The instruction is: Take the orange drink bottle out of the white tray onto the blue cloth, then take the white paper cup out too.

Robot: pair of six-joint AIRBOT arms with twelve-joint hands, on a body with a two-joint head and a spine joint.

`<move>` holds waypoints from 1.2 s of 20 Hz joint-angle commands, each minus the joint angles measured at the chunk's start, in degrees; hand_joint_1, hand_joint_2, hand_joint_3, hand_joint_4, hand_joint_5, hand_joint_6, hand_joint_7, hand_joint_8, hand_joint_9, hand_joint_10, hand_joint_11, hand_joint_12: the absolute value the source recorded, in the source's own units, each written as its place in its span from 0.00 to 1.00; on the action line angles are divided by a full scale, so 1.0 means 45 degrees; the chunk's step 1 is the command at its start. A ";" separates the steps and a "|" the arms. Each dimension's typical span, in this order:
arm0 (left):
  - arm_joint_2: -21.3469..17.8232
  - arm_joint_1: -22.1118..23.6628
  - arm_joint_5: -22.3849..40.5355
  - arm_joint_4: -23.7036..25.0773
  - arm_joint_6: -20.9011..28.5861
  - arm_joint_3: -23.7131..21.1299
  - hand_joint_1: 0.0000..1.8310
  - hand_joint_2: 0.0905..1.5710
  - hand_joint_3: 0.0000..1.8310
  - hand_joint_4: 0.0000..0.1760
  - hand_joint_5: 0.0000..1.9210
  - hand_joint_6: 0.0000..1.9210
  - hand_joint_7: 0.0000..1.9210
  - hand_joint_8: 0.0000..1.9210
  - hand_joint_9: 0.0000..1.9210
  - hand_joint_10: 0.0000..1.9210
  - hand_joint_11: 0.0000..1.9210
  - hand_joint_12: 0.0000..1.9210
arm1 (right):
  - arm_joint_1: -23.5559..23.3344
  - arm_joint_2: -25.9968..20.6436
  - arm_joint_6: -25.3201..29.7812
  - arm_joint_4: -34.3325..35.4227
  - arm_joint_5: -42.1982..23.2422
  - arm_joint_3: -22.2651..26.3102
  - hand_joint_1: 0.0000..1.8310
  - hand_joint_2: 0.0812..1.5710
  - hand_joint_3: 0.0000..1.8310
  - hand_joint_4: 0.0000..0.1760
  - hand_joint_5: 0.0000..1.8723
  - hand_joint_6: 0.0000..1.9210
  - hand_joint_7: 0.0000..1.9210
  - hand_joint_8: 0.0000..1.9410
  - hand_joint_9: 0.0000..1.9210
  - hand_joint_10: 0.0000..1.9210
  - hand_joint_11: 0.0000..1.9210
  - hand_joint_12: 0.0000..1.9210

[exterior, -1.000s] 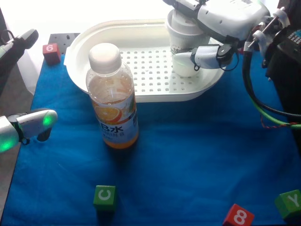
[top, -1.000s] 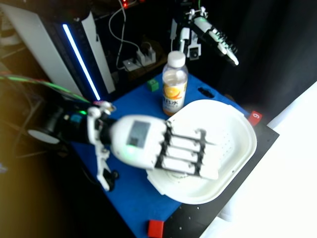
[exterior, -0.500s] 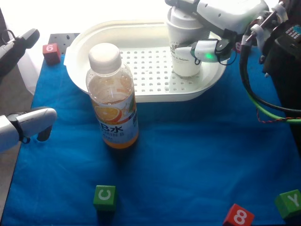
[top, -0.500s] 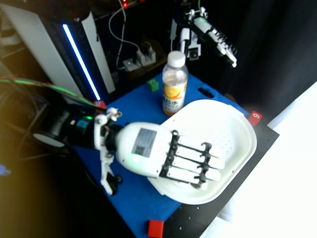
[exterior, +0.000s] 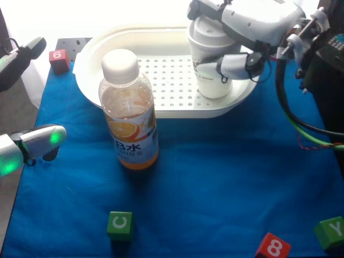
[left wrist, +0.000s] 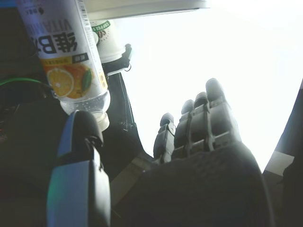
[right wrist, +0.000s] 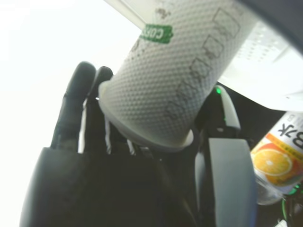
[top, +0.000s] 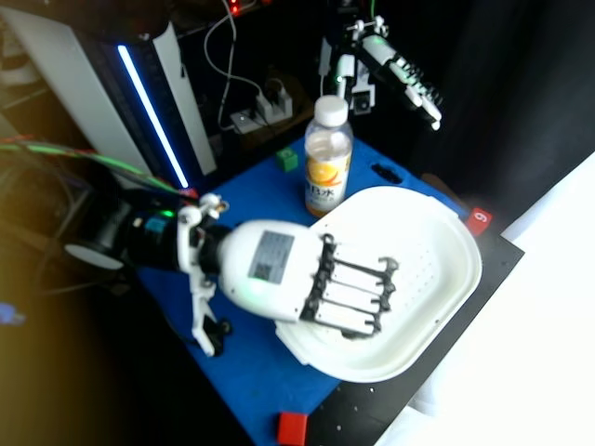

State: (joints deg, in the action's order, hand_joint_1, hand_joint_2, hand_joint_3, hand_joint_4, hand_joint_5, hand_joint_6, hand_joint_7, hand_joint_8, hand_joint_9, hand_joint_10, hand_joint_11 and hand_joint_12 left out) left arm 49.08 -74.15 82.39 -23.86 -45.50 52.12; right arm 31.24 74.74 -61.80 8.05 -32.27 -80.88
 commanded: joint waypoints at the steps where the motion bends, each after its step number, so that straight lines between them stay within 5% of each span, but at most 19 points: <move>1: 0.0031 0.0067 0.1612 0.0044 0.0045 0.0059 0.34 0.68 0.00 0.83 0.00 0.00 0.00 0.00 0.00 0.00 0.00 0.16 | -0.0452 -0.0148 -0.0038 -0.0229 -0.1793 0.0120 0.46 0.75 0.00 0.00 0.02 0.64 0.09 0.52 0.04 0.75 0.01 0.99; 3: 0.0031 0.0067 0.1633 0.0033 0.0045 0.0058 0.34 0.68 0.00 0.87 0.00 0.00 0.00 0.00 0.00 0.00 0.00 0.16 | -0.0586 -0.0258 -0.0038 -0.0408 -0.1858 0.0265 0.47 0.75 0.00 0.00 0.01 0.67 0.07 0.52 0.04 0.71 0.00 0.97; 4: 0.0031 0.0064 0.1671 0.0018 0.0045 0.0053 0.34 0.68 0.00 0.88 0.00 0.00 0.00 0.00 0.00 0.00 0.00 0.17 | -0.0802 -0.0535 -0.0038 -0.0741 -0.2052 0.0611 0.45 0.75 0.00 0.00 0.00 0.70 0.04 0.68 0.06 0.89 0.08 1.00; 6: 0.0031 0.0055 0.1689 0.0004 0.0045 0.0049 0.34 0.67 0.00 0.93 0.00 0.00 0.00 0.00 0.00 0.00 0.00 0.17 | -0.0814 -0.1138 -0.0037 -0.1084 -0.2765 0.1368 0.47 0.75 0.00 0.00 0.00 0.73 0.02 0.78 0.07 0.97 0.14 1.00; 9: 0.0032 0.0006 0.1756 -0.0079 0.0045 0.0014 0.34 0.66 0.00 0.89 0.00 0.00 0.00 0.00 0.00 0.00 0.00 0.15 | -0.0811 -0.2617 0.0246 -0.2229 -0.3852 0.2933 0.48 0.77 0.00 0.00 0.00 0.69 0.00 0.79 0.02 0.98 0.05 1.00; 11: 0.0028 -0.0102 0.1936 -0.0201 0.0055 -0.0022 0.35 0.66 0.00 0.92 0.00 0.00 0.00 0.00 0.00 0.00 0.00 0.13 | -0.0511 -0.3551 0.0627 -0.3019 -0.4421 0.3939 0.45 0.78 0.01 0.00 0.00 0.60 0.00 0.71 0.00 0.92 0.03 1.00; 12: 0.0028 -0.0217 0.2067 -0.0325 0.0093 -0.0035 0.36 0.67 0.00 0.86 0.00 0.00 0.00 0.00 0.00 0.00 0.00 0.09 | -0.0139 -0.4020 0.0628 -0.3248 -0.4811 0.4482 0.41 0.79 0.01 0.00 0.00 0.61 0.00 0.66 0.00 0.64 0.00 0.97; 17: 0.0000 -0.0646 0.2563 -0.0806 0.0152 -0.0130 0.36 0.68 0.00 0.79 0.00 0.00 0.00 0.00 0.00 0.00 0.00 0.05 | 0.1523 -0.5133 0.2612 -0.4268 -0.5914 0.5402 0.37 0.79 0.00 0.00 0.00 0.67 0.01 0.73 0.01 0.86 0.00 1.00; 19: 0.0000 -0.0664 0.2599 -0.0888 0.0155 -0.0134 0.36 0.68 0.00 0.74 0.00 0.00 0.00 0.00 0.00 0.00 0.00 0.02 | 0.2080 -0.5285 0.2613 -0.4457 -0.5911 0.5758 0.40 0.78 0.00 0.00 0.00 0.69 0.00 0.72 0.00 0.83 0.00 1.00; 20: 0.0001 -0.0679 0.2603 -0.0914 0.0155 -0.0134 0.35 0.69 0.00 0.56 0.00 0.00 0.00 0.00 0.00 0.00 0.00 0.00 | 0.2420 -0.5294 0.2614 -0.4447 -0.5912 0.5822 0.42 0.77 0.00 0.00 0.00 0.70 0.00 0.65 0.00 0.73 0.00 0.97; 21: 0.0001 -0.0683 0.2595 -0.0946 0.0153 -0.0133 0.34 0.70 0.00 0.55 0.00 0.00 0.00 0.00 0.00 0.00 0.00 0.00 | 0.2719 -0.5255 0.2691 -0.4446 -0.5903 0.5821 0.42 0.77 0.00 0.00 0.00 0.69 0.00 0.62 0.00 0.74 0.00 0.97; 23: 0.0015 -0.0686 0.2501 -0.1038 0.0153 -0.0128 0.35 0.70 0.00 0.70 0.00 0.00 0.00 0.00 0.00 0.00 0.00 0.00 | 0.3267 -0.5108 0.2744 -0.4170 -0.5678 0.5772 0.43 0.77 0.00 0.00 0.00 0.69 0.00 0.63 0.00 0.79 0.00 1.00; 24: 0.0020 -0.0696 0.2454 -0.1070 0.0153 -0.0128 0.35 0.71 0.01 0.60 0.00 0.00 0.00 0.00 0.00 0.00 0.00 0.00 | 0.3449 -0.5008 0.2754 -0.4088 -0.5484 0.5730 0.44 0.76 0.00 0.00 0.00 0.68 0.00 0.62 0.00 0.76 0.00 0.98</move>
State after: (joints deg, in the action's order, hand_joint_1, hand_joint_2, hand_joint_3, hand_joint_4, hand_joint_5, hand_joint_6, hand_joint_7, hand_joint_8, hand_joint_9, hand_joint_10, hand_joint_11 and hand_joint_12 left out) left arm 49.12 -77.49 86.39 -28.71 -45.17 51.46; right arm 47.51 52.25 -49.67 -11.53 -50.33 -55.16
